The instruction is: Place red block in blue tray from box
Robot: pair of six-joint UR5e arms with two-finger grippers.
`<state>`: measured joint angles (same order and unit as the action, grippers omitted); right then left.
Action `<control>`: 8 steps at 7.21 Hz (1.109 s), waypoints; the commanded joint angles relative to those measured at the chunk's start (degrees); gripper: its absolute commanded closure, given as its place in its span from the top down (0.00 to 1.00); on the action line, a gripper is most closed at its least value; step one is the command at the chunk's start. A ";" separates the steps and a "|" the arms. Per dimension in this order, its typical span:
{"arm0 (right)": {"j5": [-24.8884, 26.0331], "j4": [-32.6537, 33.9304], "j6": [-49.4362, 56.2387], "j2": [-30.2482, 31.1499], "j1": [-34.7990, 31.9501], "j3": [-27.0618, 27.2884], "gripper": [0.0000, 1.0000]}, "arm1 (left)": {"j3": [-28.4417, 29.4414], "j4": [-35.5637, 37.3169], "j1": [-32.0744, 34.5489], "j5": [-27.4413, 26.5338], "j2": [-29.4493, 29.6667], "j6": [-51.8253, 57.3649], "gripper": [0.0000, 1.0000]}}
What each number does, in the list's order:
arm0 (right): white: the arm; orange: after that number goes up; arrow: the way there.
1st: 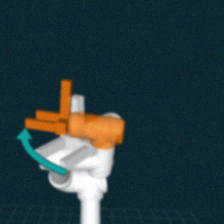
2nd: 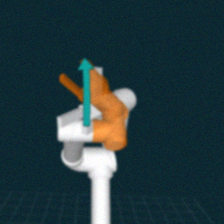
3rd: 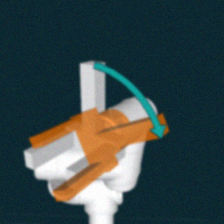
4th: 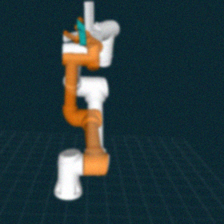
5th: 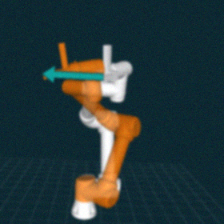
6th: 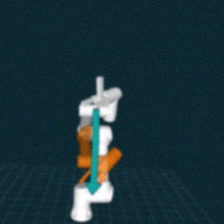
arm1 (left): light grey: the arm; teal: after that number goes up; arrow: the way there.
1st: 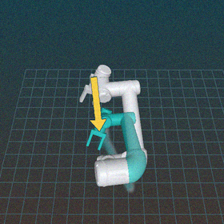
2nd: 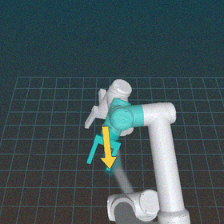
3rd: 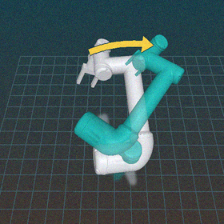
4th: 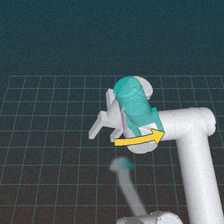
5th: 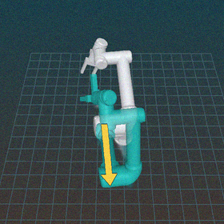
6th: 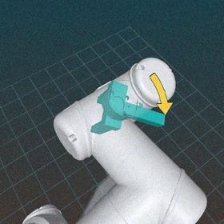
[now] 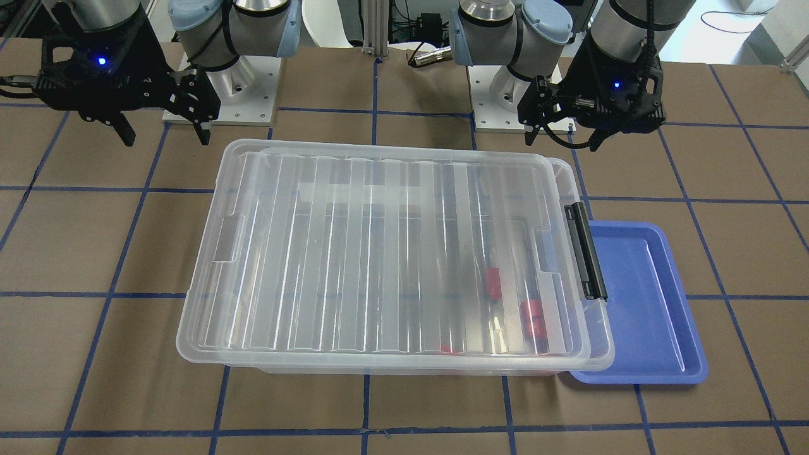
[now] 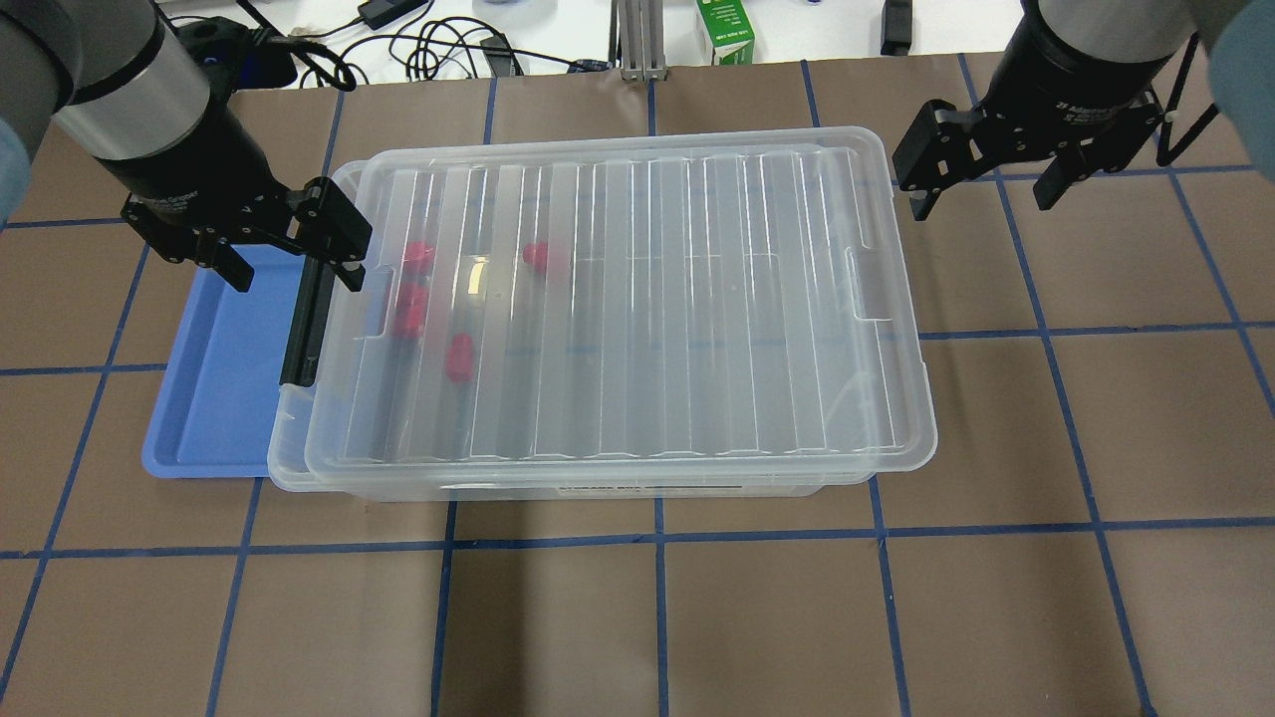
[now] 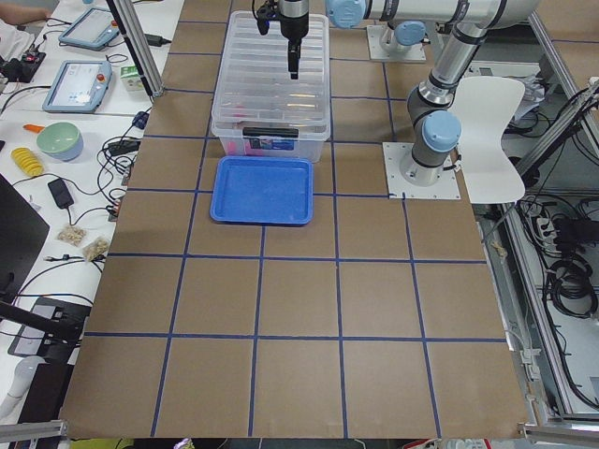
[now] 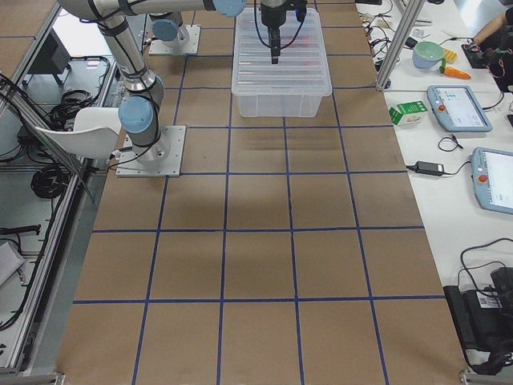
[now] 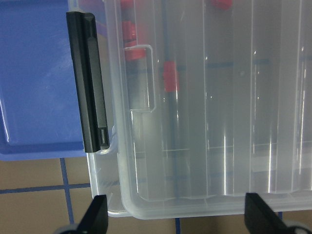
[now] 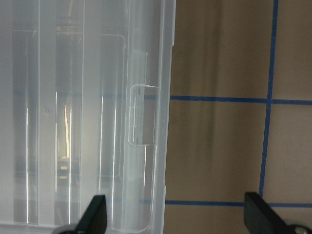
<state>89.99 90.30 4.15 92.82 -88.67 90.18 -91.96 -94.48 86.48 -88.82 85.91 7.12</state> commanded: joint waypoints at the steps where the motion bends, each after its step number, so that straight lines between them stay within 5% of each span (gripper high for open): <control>1: 0.01 11.56 0.51 -3.16 0.16 8.21 1.00 | -0.06 0.00 0.00 -0.13 -0.13 0.00 1.00; 3: 0.45 24.87 2.08 -4.92 0.60 16.23 1.00 | -0.06 0.00 0.00 -0.13 -0.13 0.09 1.00; 8: 0.45 28.18 3.40 -8.89 2.54 16.70 0.92 | -0.06 0.09 -0.09 -0.13 -0.13 0.53 1.00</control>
<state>90.32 118.12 6.67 84.23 -86.39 106.81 -92.02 -94.41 86.41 -88.95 85.80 7.61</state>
